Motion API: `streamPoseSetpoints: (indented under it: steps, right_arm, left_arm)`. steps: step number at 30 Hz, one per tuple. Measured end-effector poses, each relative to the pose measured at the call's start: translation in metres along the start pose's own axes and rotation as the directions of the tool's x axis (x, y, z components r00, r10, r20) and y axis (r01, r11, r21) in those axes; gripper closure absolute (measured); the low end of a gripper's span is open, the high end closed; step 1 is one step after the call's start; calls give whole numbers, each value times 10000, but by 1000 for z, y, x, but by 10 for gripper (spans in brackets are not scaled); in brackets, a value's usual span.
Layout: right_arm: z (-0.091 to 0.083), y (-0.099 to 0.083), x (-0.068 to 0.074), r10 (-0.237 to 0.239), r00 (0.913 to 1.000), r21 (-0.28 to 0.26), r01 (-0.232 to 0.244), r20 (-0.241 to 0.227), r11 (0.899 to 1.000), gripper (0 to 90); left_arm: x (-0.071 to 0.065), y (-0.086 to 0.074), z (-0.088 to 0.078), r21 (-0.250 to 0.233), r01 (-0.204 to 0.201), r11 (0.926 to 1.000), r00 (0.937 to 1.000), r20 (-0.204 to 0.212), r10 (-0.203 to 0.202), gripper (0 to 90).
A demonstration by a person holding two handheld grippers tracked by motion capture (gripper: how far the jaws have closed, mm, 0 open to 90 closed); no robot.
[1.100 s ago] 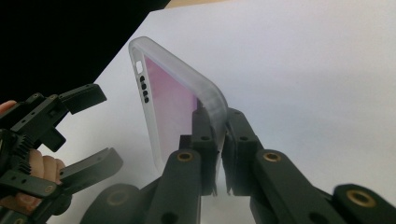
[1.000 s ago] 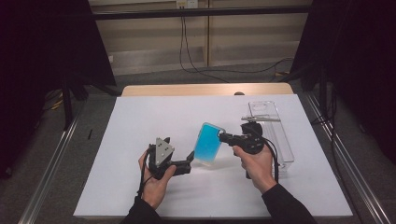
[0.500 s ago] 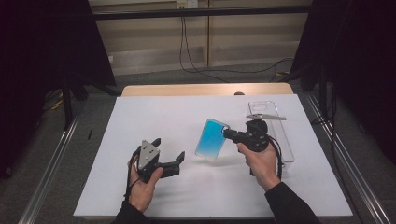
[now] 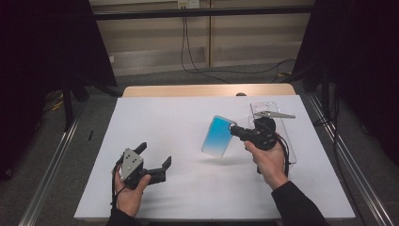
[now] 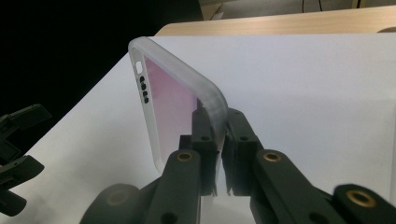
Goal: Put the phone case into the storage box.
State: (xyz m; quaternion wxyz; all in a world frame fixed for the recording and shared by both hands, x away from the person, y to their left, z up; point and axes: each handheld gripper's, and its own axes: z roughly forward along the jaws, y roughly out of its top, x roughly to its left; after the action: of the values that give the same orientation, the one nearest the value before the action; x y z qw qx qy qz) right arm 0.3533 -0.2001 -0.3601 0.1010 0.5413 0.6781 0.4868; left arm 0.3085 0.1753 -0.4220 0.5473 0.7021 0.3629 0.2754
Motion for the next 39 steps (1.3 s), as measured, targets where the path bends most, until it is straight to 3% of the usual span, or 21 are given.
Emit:
streamPoseSetpoints:
  steps: [2,3,11,22,26,32,34,39]
  right_arm:
    - [-1,1,-1,-59,10000,-73,60,23,10000,844]
    - [-3,2,-2,-158,9999,-157,158,-14,9998,844]
    - [-10,8,-11,-105,9997,-256,112,240,9996,844]
    - [-22,21,-13,-389,9985,-603,411,382,9973,844]
    - [-25,24,-16,-374,9982,-685,405,462,9968,844]
    - [-29,29,-22,-336,9982,-911,379,489,9951,844]
    - [-32,32,-24,-340,9983,-1016,387,477,9941,844]
    - [-36,38,-27,-423,9974,-1105,485,581,9927,844]
  left_arm:
    - [1,0,-3,-22,116,9999,9999,92,-116,17]
    - [2,0,-7,-24,449,9990,9989,137,-449,18]
    - [11,-5,-24,-22,306,9995,9992,-259,-307,21]
    - [30,-15,-47,-100,637,9979,9943,-845,-643,22]
    - [30,-18,-49,-15,603,9982,9940,-909,-602,23]
    - [23,-20,-45,53,511,9987,9964,-679,-507,24]
    - [20,-19,-44,145,124,9998,9978,-647,-115,23]
    - [21,-20,-44,48,357,9993,9971,-674,-353,24]
